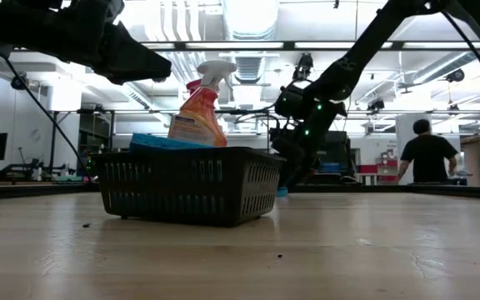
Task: Pick & Place Kitchen Items
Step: Put the blue sponge into the black bin
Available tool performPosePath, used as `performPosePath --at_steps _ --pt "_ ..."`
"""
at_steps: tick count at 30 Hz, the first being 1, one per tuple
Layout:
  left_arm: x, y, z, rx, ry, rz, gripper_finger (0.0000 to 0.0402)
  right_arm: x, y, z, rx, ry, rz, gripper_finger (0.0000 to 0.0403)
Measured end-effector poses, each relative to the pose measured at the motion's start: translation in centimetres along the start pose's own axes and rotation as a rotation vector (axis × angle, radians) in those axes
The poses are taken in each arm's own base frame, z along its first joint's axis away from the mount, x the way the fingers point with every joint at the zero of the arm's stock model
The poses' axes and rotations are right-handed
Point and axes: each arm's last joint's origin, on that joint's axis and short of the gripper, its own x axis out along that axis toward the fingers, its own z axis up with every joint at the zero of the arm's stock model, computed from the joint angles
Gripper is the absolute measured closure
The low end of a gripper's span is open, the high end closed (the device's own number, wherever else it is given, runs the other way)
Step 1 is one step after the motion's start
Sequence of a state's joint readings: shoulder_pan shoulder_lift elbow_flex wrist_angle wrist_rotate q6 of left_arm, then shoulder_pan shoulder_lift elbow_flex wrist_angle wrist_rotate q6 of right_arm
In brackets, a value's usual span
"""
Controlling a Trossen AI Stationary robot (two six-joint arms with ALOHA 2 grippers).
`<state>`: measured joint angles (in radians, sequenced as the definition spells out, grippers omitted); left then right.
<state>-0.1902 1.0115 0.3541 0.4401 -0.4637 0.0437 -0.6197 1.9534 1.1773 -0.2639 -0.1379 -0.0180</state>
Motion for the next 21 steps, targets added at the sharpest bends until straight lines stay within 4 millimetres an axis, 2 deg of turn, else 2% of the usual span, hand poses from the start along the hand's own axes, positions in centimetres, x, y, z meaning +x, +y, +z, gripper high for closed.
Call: performPosePath --at_steps 7,10,14,19,21 --pt "0.0 0.0 0.0 0.0 0.0 0.0 0.0192 0.8 -0.08 -0.26 -0.001 0.016 0.014 0.0103" --pt "0.0 0.0 0.0 0.0 0.0 0.0 0.0192 0.75 -0.08 -0.25 -0.001 0.016 0.006 0.0129" --pt "0.0 0.0 0.0 0.0 0.0 0.0 0.0192 0.71 -0.06 -0.28 -0.002 0.02 0.006 0.0209" --pt "0.0 0.0 0.0 -0.001 0.0 0.0 0.0192 0.69 -0.01 -0.44 -0.029 0.032 0.0 0.0349" --pt "0.0 0.0 0.0 -0.001 0.0 0.0 0.0192 0.7 0.1 -0.44 -0.041 0.032 -0.001 0.0371"
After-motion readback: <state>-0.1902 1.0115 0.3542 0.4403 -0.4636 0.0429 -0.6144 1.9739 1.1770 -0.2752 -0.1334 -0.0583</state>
